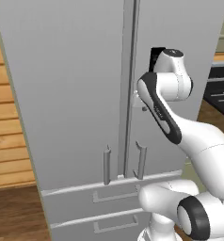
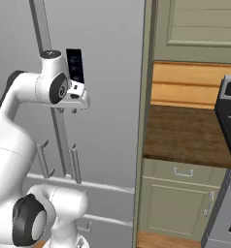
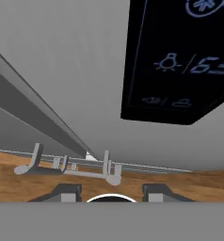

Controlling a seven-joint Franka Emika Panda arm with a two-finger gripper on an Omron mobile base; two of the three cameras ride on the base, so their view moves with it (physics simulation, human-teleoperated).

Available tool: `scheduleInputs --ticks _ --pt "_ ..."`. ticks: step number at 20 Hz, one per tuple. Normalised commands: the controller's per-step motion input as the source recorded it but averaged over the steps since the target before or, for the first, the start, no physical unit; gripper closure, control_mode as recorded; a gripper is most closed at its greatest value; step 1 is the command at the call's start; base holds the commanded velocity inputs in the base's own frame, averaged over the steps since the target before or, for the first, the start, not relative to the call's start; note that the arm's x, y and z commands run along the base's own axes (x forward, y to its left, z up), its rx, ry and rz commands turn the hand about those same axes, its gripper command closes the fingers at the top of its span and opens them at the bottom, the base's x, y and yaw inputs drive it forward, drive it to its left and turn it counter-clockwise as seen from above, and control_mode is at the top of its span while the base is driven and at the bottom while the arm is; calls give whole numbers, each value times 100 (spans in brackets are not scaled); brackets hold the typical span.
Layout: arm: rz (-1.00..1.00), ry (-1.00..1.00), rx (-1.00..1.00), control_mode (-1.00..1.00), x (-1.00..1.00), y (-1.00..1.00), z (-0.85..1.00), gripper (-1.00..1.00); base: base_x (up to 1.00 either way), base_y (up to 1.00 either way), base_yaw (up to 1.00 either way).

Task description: Take the strawberry from the fridge and place it on top of the pancake, located on the dining counter.

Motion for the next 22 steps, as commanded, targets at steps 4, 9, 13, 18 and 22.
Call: scheduleInputs --ticks 4,9,13,18,22 --pt "0 0 0 100 0 0 0 -100 -36 3 0" --pt "0 0 0 100 0 0 0 -100 -77 29 0" --pt "0 0 0 100 0 0 0 -100 -8 42 0" --pt "0 0 0 100 0 0 0 -100 -6 43 0" --pt "0 0 0 100 0 0 0 -100 -1 38 0"
